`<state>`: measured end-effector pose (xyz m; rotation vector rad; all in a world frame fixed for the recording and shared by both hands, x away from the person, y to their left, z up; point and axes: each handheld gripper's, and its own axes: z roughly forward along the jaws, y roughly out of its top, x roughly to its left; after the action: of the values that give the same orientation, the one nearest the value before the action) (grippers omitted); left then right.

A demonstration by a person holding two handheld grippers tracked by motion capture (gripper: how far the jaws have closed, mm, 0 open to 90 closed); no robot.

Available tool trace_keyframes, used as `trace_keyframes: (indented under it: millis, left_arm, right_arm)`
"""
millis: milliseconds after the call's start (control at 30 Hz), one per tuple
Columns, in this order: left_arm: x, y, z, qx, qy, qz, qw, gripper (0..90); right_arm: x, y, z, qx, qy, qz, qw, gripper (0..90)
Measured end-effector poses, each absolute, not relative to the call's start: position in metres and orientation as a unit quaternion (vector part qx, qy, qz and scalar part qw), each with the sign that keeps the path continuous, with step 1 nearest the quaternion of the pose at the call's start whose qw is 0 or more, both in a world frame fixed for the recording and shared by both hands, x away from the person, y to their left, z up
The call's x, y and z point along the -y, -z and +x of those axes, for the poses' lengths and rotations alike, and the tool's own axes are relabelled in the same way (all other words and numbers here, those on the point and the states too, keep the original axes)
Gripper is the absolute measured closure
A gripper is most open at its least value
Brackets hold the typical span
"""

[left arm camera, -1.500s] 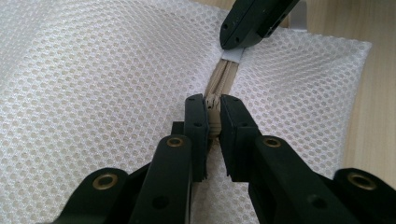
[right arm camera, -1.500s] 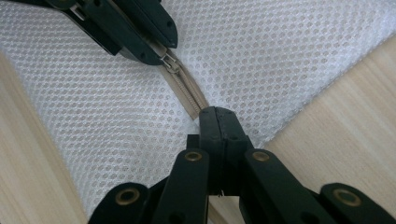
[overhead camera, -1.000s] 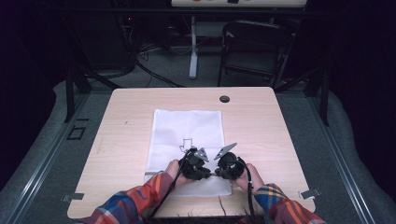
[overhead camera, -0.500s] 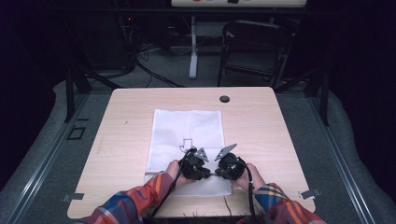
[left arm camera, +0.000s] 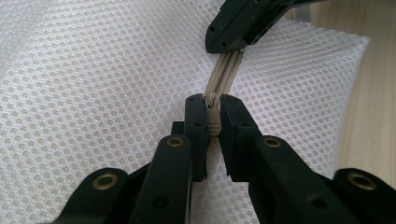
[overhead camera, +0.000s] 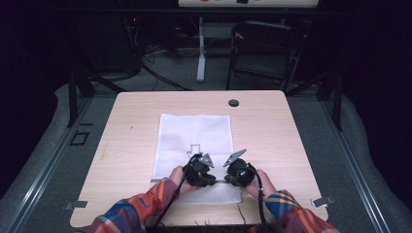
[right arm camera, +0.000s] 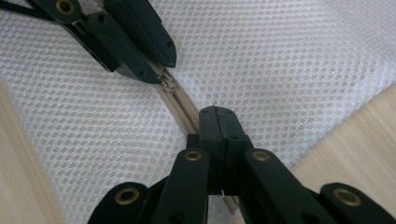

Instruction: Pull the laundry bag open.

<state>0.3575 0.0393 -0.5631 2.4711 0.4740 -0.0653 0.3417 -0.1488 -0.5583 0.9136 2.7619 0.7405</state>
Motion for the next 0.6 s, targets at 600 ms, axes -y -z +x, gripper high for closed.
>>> trace_keyframes:
  millis: [600]
  left_arm:
    - [-0.0415,0.5626,0.3582,-0.181,0.023,0.935,0.304,81.7]
  right_arm:
    - [0.1426,0.5591,0.3375,-0.927,-0.241,0.278,0.076,90.0]
